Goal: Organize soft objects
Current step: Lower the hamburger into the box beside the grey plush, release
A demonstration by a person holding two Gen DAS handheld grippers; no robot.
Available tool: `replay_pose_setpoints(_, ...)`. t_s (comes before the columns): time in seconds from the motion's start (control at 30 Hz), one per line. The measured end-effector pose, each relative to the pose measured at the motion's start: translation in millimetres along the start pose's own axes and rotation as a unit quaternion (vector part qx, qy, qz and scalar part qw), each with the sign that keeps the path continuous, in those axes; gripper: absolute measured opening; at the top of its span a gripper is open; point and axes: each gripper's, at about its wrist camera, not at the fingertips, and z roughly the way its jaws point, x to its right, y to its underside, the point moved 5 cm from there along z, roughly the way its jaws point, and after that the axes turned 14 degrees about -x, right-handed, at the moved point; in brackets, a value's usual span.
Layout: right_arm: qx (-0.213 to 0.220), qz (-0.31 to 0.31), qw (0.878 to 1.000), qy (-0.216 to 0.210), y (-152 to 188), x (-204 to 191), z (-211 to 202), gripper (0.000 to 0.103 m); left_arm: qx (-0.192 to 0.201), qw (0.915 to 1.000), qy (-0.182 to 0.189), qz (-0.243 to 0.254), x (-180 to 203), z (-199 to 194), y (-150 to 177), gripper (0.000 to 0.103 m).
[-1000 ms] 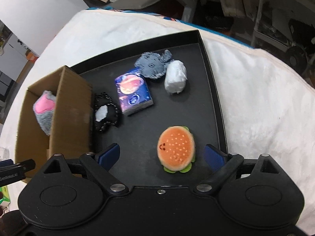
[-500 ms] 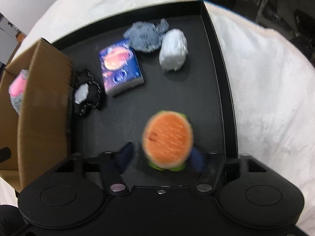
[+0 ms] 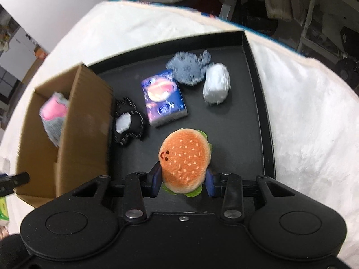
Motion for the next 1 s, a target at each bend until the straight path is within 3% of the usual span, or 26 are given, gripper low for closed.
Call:
replay_pose_setpoints(0.37, 0.039, -0.031, 0.998, -0.025, -15, -40, -41, 0.038, 0.011, 0.9997, 0.019, -0.011, -13, -1, 0, 0.073)
replay_pose_setpoints(0.77, 0.047, -0.089, 0.994, -0.035, -31, -93, -55, 0.038, 0.023, 0.9995, 0.018, -0.014, -15, 8, 0, 0.072)
replay_pose_setpoints(0.9, 0.047, -0.109, 0.992, -0.035, -37, -111, -55, 0.039, 0.030, 0.9992, 0.016, -0.021, -16, 10, 0, 0.068)
replay_pose_setpoints(1.0, 0.045, -0.123, 0.991, -0.035, -42, -122, -53, 0.039, 0.029, 0.9993, 0.018, -0.017, -14, 13, 0, 0.055)
